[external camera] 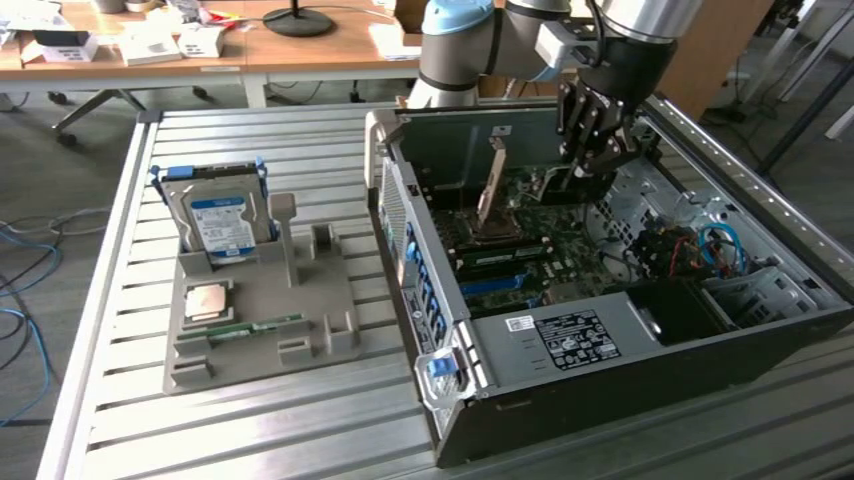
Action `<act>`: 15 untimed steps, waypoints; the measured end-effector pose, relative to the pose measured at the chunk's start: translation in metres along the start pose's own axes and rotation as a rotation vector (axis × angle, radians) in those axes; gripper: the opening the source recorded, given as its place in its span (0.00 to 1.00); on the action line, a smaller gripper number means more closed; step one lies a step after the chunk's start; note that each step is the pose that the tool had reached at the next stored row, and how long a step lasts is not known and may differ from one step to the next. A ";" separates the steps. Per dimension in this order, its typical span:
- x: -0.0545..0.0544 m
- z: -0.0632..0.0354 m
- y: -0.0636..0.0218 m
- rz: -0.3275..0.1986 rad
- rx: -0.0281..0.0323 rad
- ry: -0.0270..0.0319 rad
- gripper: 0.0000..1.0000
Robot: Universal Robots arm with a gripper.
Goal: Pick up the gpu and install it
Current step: 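Insert the gpu into the slot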
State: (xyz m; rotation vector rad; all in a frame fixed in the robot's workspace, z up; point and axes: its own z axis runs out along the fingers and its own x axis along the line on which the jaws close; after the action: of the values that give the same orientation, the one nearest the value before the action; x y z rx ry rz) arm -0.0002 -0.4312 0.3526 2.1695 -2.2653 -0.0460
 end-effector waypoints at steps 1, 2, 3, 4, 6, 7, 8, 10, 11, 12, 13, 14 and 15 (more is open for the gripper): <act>0.001 0.0000 0.0002 0.000 0.0000 -0.0001 0.26; 0.001 0.0000 0.0005 0.000 0.0000 0.0000 0.26; 0.002 -0.0001 0.0008 0.000 -0.0001 0.0002 0.26; 0.003 -0.0001 0.0012 0.000 0.0000 0.0001 0.26; 0.004 -0.0001 0.0016 0.000 -0.0001 0.0002 0.26; 0.005 -0.0001 0.0018 0.000 0.0000 0.0001 0.26; 0.006 -0.0001 0.0019 0.000 0.0000 0.0001 0.26; 0.006 -0.0001 0.0019 0.000 0.0000 0.0000 0.26; 0.006 -0.0001 0.0018 0.000 0.0000 0.0000 0.26; 0.006 -0.0001 0.0018 0.000 0.0000 0.0001 0.26; 0.006 -0.0001 0.0018 0.000 0.0000 0.0001 0.26; 0.006 -0.0001 0.0018 0.000 0.0000 0.0002 0.26; 0.006 -0.0001 0.0024 0.000 -0.0001 0.0002 0.26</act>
State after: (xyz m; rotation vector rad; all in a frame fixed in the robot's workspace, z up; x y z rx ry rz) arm -0.0028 -0.4368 0.3526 2.1693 -2.2652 -0.0459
